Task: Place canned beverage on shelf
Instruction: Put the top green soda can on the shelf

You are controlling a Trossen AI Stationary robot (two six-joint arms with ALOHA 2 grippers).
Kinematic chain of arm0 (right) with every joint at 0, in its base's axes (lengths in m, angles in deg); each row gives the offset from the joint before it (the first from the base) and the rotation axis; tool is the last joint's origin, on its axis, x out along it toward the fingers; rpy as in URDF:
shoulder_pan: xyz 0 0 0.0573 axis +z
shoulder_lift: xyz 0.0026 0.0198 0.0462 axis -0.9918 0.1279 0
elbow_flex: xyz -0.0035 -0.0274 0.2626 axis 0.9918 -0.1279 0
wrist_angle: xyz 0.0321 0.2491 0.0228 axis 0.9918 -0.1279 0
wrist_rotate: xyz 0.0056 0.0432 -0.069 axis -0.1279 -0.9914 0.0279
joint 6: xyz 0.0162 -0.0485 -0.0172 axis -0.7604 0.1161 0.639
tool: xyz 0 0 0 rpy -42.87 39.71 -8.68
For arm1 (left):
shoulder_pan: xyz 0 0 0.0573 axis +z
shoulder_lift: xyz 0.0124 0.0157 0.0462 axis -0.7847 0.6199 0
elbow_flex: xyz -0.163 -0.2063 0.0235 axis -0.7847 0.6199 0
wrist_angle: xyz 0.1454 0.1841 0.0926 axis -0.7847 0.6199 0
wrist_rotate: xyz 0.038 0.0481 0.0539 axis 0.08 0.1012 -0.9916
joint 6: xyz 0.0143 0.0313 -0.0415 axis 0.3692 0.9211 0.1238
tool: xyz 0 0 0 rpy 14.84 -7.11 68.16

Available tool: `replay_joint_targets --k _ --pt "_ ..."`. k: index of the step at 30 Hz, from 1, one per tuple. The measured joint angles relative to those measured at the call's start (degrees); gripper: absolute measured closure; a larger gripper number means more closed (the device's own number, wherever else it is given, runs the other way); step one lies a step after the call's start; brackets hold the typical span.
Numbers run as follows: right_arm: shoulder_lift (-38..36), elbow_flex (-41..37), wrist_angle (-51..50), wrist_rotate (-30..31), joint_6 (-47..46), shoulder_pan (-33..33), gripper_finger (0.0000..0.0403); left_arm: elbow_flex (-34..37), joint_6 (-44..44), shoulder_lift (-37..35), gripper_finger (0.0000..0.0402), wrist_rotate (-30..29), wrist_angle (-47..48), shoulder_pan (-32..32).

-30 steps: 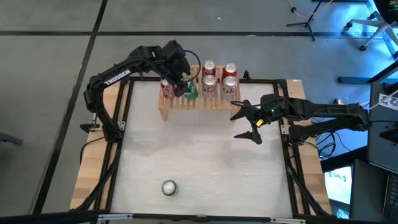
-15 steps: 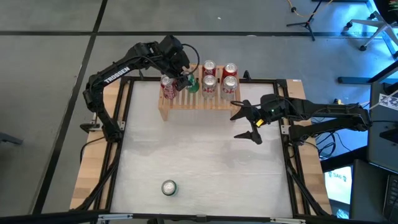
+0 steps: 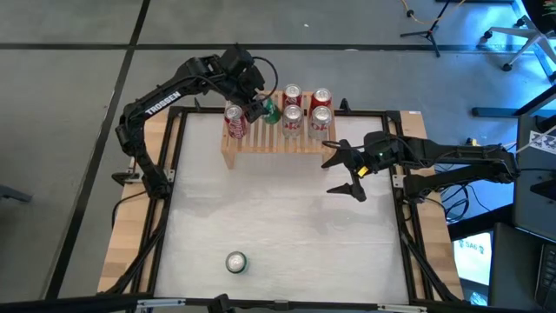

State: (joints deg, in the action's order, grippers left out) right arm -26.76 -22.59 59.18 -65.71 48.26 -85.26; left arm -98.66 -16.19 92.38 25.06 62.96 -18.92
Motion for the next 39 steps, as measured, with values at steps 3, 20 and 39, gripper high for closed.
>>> replay_joint_targets --k 3,20,39 --pt "0.0 0.0 0.02 0.0 0.0 0.0 0.0017 0.0 -0.01 0.0 0.0116 -0.03 0.09 0.0" --pt "0.0 0.0 0.0 0.0 0.0 0.0 0.0017 0.0 -0.12 0.42 0.0116 -0.06 5.27 -4.16" --pt "0.02 0.0 -0.2 0.0 -0.02 0.0 0.0017 -0.11 -0.36 2.95 0.0116 -0.12 6.29 -4.64"
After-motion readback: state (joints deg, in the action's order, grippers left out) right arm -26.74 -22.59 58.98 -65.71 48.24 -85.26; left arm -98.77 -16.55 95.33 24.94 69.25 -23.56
